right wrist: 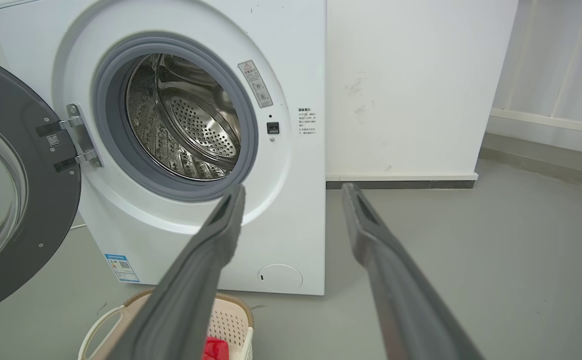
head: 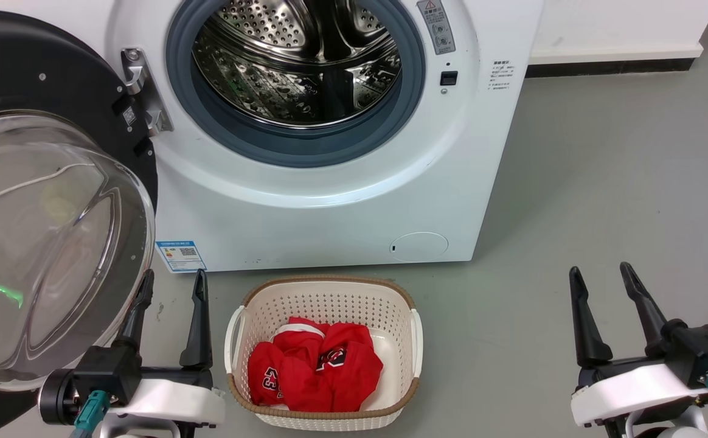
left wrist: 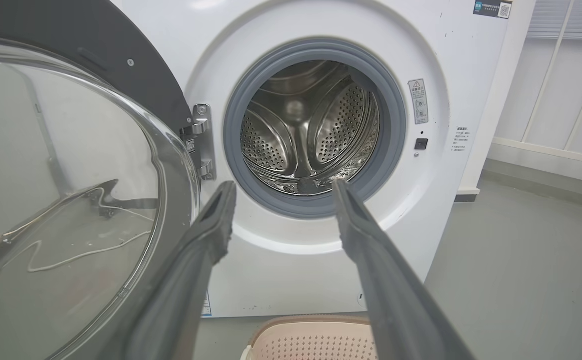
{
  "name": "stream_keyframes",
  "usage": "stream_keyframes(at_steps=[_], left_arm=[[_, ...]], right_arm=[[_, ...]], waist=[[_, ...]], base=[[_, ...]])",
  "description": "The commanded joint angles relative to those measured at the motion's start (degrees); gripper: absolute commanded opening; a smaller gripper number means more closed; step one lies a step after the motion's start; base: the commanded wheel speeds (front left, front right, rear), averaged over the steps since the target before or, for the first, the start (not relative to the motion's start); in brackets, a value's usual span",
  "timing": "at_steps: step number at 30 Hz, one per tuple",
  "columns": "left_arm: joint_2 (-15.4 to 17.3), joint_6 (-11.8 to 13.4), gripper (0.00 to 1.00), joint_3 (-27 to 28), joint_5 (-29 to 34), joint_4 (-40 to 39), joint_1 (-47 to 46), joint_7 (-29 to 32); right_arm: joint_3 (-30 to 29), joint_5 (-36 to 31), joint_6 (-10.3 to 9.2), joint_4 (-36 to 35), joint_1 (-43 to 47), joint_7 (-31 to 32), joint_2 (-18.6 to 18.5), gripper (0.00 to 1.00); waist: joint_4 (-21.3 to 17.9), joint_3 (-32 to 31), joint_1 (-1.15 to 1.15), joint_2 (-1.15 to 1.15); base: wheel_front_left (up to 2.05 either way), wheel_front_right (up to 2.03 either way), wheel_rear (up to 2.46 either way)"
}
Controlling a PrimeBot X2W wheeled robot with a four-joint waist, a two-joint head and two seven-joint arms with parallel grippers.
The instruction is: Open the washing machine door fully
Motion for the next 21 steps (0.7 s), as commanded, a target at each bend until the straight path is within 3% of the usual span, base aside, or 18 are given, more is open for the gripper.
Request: stream_keyframes(at_steps=[1,20,21], left_arm=[[0.00,0.14,1.00,-0.21,0.08,0.10,0.13,-0.10],[-0.13,0.34,1.00,-0.69,-0.09,1.31,-0.04,-0.10],[-0.08,0.15,0.00,-0.81,-0.08,1.35,0.51,0.00]], right_arm=[[0.24,0.53,-0.02,0.17,0.69,0.04,0.03,1.00],[0.43,1.77,-0.02,1.56,-0.27,-0.27,0.03,1.00],[0.41,1.68,0.00,1.66,-0.02,-0.10,0.01,0.00]], waist=[[-0.11,0.00,0.00,0.00],[0.13,-0.12,0.00,0.00],[0.14,-0.12,0.00,0.00]], base=[[0.00,0.00,0.00],[0.00,0.00,0.00],[0.00,0.00,0.00]])
